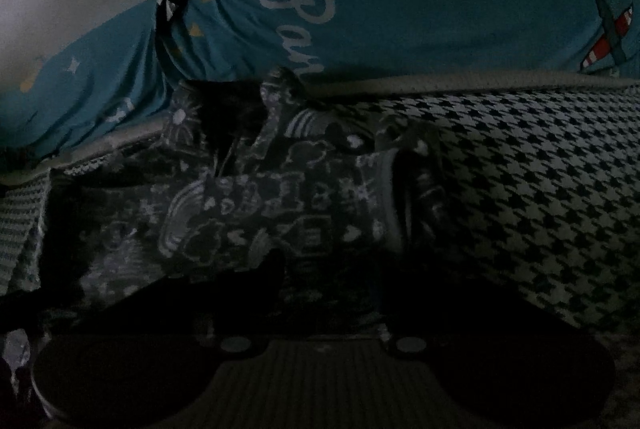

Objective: Fold clothes

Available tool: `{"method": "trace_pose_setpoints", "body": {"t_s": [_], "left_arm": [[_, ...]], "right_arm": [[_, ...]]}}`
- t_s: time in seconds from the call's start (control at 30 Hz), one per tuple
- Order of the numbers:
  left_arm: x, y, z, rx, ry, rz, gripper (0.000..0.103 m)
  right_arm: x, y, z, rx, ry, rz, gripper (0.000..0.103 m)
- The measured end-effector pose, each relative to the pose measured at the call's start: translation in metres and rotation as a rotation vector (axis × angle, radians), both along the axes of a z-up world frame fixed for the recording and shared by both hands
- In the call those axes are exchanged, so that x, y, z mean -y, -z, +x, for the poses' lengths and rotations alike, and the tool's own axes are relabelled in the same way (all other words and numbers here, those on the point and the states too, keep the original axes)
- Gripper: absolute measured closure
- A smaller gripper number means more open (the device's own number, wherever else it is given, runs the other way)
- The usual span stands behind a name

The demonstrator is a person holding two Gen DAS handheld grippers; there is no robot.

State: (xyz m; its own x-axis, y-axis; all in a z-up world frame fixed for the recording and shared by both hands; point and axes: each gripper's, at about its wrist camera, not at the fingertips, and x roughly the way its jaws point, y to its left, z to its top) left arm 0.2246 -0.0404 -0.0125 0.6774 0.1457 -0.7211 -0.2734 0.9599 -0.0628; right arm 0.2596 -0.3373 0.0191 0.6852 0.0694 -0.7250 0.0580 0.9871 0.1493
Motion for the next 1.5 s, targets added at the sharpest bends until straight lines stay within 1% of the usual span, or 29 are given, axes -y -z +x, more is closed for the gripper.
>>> {"method": "trace_pose_setpoints", "body": {"t_s": [0.27,0.43,0.6,1.5], "left_arm": [[0.009,-0.011,-0.011,-0.03,0.011,0.01,0.0],[0.016,-0.011,-0.022,-0.051,0.03,0.032,0.0],[0.022,-0.012,-0.03,-0.062,0.047,0.027,0.0],[0.057,-0.032,-0.058,-0.056,0.123,0.055,0.0]], "right_arm": [[-0.01,-0.006,-0.009,0.004,0.004,-0.007,0.058],[-0.016,-0.009,-0.016,-0.004,-0.002,-0.016,0.058],[-0.02,-0.013,-0.022,-0.002,-0.008,-0.017,0.057],[-0.025,-0.027,-0.039,0.006,-0.022,-0.033,0.057]]}}
